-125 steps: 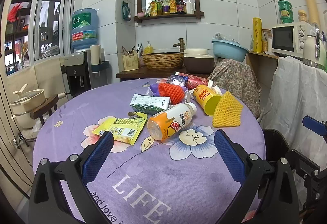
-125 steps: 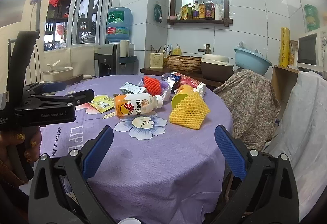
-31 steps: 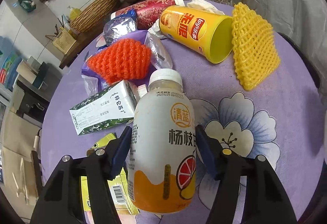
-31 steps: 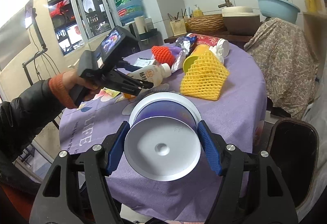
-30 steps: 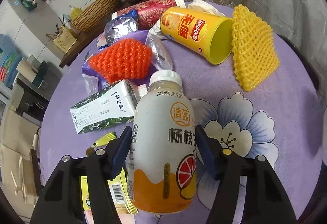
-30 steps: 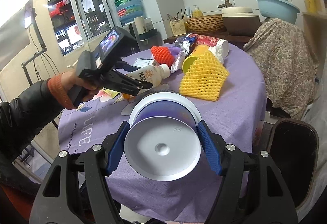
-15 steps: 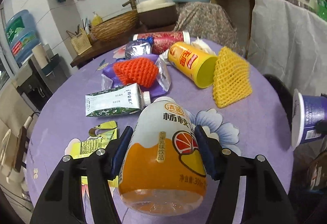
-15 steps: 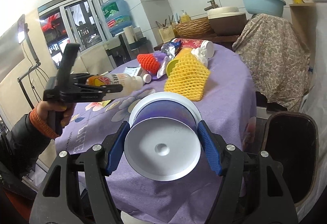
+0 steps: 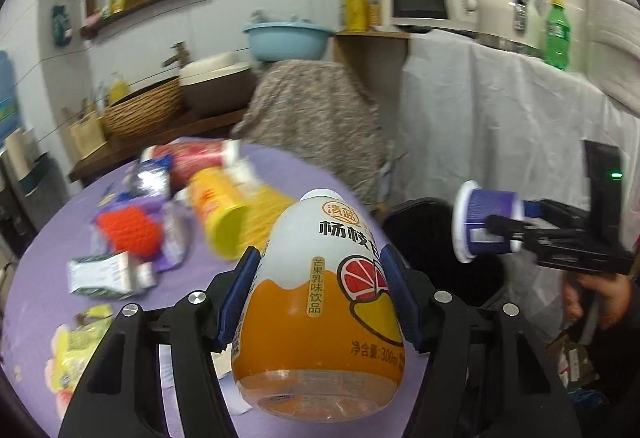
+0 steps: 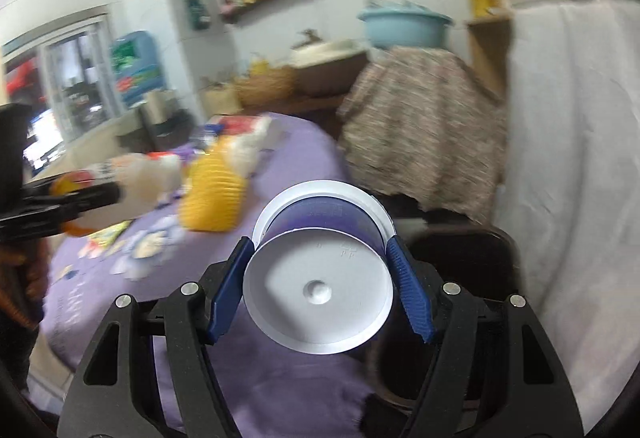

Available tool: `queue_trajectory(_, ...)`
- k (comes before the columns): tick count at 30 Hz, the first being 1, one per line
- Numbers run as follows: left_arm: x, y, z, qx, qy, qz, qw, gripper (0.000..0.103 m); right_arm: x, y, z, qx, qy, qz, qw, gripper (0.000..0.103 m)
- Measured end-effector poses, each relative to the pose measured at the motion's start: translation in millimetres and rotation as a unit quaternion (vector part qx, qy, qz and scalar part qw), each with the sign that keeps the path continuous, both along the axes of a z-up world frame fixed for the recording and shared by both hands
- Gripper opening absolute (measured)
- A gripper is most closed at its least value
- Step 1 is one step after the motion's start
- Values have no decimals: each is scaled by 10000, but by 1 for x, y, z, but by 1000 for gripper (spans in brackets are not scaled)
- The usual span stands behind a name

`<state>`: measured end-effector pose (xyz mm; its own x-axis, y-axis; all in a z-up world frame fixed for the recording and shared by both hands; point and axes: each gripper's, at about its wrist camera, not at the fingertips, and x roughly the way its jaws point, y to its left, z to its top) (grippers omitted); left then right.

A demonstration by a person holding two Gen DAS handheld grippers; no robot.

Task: Collect trash
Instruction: 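Carry both items to the black bin while the right gripper drops the cup in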

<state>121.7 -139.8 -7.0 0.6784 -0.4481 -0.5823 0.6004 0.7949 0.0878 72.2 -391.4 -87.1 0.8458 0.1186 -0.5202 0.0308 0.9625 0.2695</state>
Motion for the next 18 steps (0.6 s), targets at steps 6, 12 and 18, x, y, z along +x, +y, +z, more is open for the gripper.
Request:
queue_trajectory(6, 3, -87, -22, -16, 249, -711, 9972, 61, 27, -45, -61, -64, 796, -667, 9946, 68)
queue_trajectory(12, -2, -154, -52, 218, 405, -1065, 9932, 61, 43, -56, -118, -49, 1457, -899, 9852, 68)
queue_trajectory(18, 13, -192, -88, 416, 752, -992, 9913, 61, 48, -55, -158, -178, 1837, -966, 9781, 69)
